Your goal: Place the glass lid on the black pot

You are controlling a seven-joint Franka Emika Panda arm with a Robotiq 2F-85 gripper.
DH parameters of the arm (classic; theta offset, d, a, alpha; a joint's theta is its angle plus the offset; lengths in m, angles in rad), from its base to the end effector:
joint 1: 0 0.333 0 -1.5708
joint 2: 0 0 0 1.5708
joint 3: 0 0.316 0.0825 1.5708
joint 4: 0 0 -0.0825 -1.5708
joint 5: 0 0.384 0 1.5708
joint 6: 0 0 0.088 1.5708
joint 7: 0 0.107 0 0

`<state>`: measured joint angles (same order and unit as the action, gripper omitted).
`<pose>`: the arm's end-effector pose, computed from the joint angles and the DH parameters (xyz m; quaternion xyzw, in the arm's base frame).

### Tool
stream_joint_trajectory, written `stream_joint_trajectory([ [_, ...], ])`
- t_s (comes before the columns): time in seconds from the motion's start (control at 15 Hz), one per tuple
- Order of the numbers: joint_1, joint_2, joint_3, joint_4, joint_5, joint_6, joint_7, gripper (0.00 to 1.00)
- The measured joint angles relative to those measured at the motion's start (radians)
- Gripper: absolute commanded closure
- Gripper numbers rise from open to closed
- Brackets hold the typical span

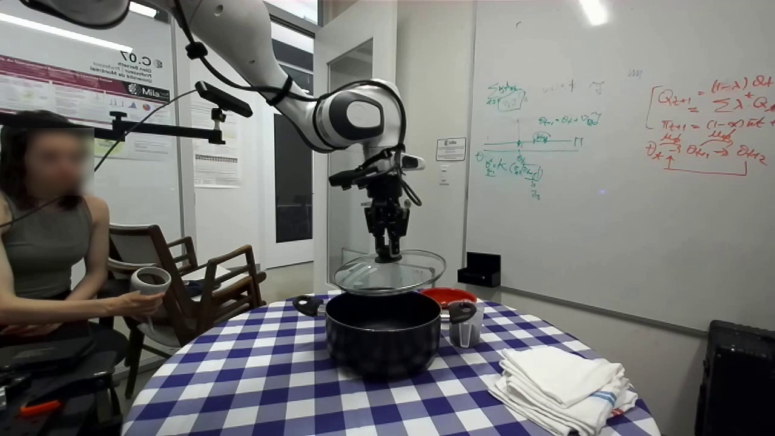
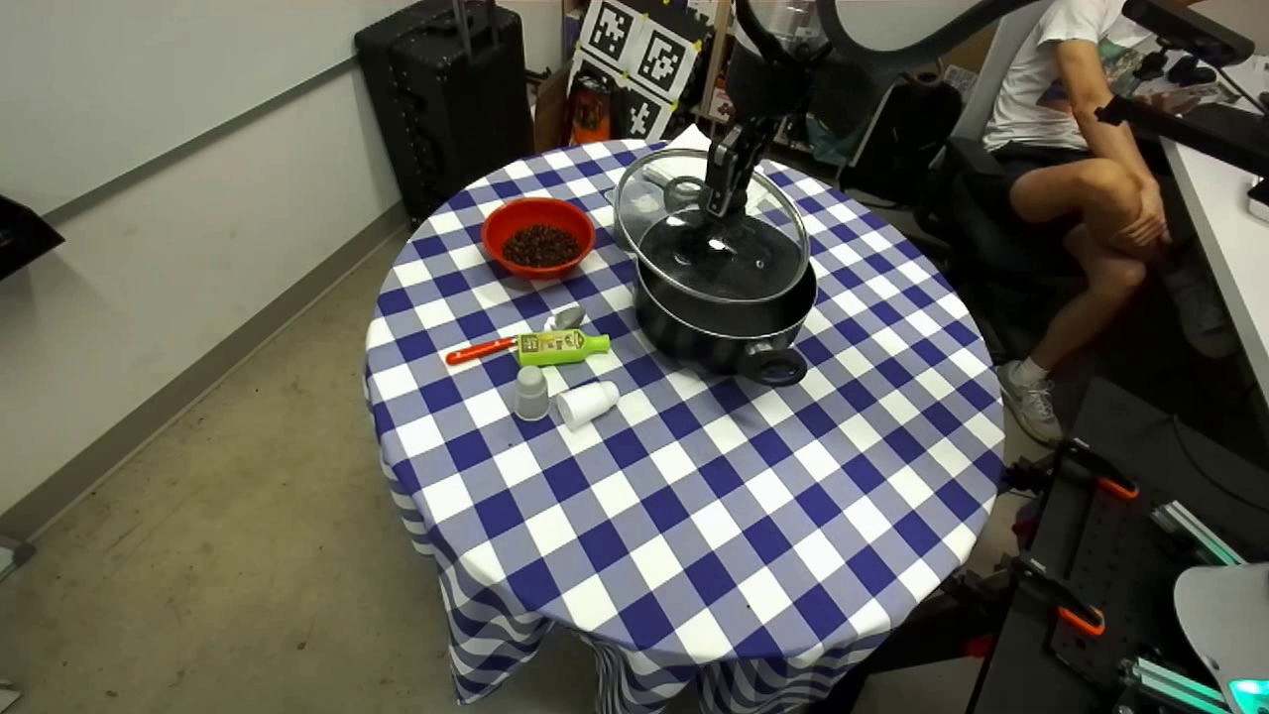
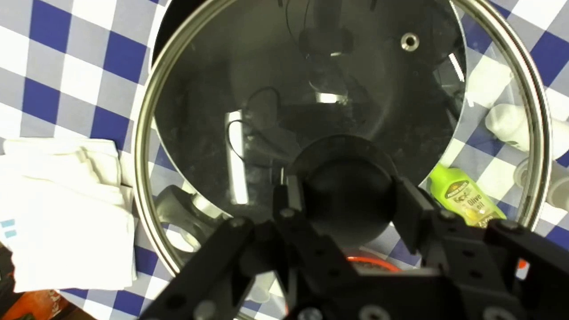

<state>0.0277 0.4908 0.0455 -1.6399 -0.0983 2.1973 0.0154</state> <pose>0.6846 0.0429 0.3382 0.9976 0.0533 0.0350 0.0286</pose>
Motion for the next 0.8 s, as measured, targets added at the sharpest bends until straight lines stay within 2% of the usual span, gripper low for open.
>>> stream_joint_trajectory([
  [0.8,-0.016,0.069,-0.008,0.013,0.013,-0.012,0.000,0.75],
])
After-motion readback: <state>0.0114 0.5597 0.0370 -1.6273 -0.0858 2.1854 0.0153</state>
